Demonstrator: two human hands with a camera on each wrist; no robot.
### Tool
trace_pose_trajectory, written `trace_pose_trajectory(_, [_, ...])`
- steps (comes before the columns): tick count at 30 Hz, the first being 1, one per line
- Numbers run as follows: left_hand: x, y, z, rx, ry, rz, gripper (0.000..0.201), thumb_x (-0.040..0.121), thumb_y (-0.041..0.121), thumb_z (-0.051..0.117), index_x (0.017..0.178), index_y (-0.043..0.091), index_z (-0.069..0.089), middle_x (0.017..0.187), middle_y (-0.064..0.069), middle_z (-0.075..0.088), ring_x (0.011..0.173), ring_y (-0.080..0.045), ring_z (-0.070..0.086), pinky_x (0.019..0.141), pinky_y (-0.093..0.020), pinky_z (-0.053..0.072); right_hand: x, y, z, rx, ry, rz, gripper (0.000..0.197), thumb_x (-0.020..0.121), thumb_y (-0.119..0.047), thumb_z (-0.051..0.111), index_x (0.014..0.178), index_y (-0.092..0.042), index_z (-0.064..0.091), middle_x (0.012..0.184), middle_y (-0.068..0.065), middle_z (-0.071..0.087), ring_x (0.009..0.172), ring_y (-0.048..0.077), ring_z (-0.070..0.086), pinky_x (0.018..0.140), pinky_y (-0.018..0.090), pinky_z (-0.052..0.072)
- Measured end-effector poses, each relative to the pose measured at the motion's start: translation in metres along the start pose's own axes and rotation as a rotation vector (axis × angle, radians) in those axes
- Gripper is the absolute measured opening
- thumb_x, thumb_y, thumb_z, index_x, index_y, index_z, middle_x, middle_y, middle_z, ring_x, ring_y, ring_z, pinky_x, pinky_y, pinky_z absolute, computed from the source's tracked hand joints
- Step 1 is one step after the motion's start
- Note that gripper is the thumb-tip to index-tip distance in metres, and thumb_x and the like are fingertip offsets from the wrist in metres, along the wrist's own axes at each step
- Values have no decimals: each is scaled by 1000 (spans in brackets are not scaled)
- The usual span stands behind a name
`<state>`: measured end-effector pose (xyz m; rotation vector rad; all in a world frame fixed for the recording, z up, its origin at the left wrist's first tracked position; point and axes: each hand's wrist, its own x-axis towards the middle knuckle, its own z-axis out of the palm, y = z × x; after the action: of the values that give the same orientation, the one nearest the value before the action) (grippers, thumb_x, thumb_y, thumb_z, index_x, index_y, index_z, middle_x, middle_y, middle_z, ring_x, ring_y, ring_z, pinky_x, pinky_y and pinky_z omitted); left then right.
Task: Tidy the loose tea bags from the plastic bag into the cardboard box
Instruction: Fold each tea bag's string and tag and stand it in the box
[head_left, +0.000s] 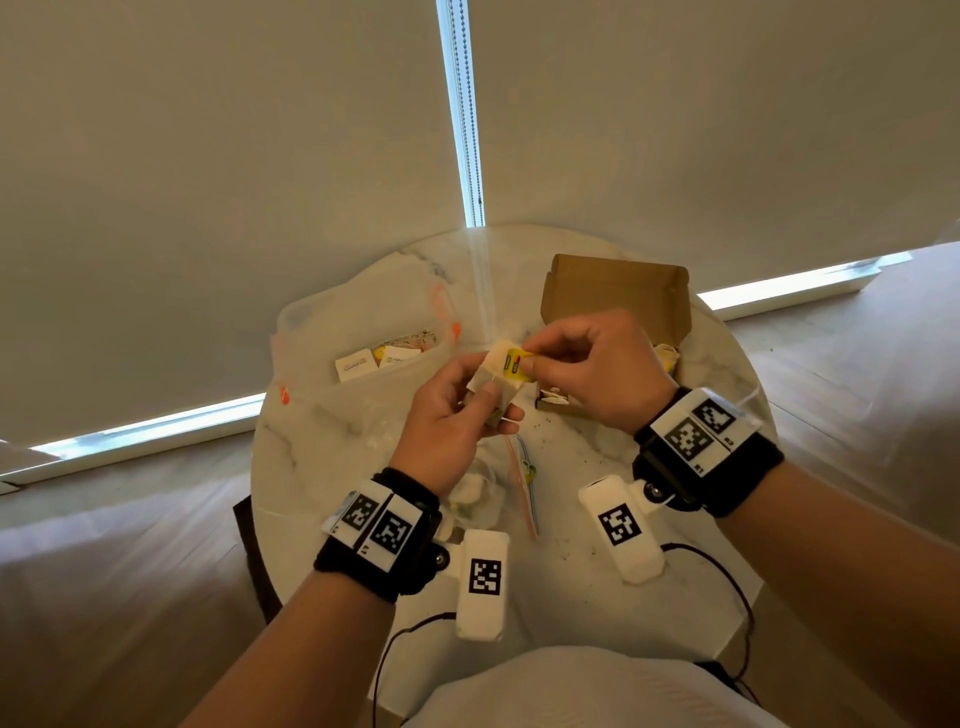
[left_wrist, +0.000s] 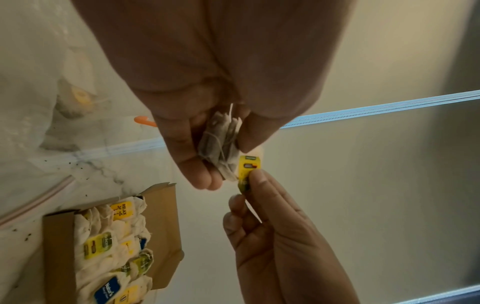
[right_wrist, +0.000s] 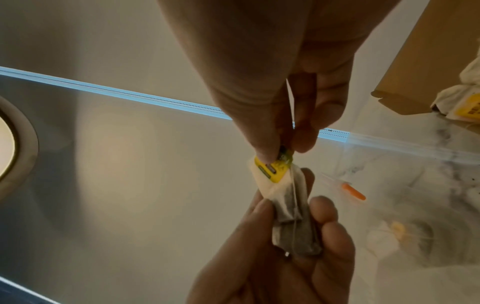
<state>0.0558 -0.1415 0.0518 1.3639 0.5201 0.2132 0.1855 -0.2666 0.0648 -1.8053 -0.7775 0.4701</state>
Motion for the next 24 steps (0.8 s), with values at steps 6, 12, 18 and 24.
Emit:
trace_pose_trajectory(6, [-6, -2, -1, 2, -14, -12, 25, 101, 7, 50, 124, 4, 59, 100, -11, 70, 81, -27, 69, 74, -37, 57, -5, -8, -3, -20, 1, -32, 5, 84, -12, 75, 86, -8, 73, 81, 3, 73, 69, 12, 66, 65, 26, 56])
trace_pose_trajectory(12, [-10, 0, -2, 100, -14, 34, 24, 94, -2, 59, 117, 5, 63, 99, -10, 70, 77, -23, 71, 72, -31, 59, -7, -12, -7, 4, -18, -12, 11, 84, -9, 74, 94, -5, 71, 85, 5, 74, 76, 18, 69, 68, 23, 57])
trace_pose_trajectory(18, [-10, 0, 1, 178, -47, 52, 24, 93, -5, 59, 114, 5, 64, 94, -9, 70, 75, -19, 70, 70, -31, 59, -8, -15, -7, -90, -67, -11, 9, 87, -15, 72, 95, -14, 75, 82, -4, 72, 72, 11, 68, 64, 20, 55])
trace_pose_trajectory(24, [-10, 0, -2, 158, -8, -28, 28, 95, -7, 54, 112, 12, 64, 101, -11, 73, 82, -20, 74, 75, -29, 60, -11, -18, -13, 201, 30, 154, 7, 87, -7, 69, 87, -13, 72, 88, 9, 73, 74, 17, 67, 62, 23, 55])
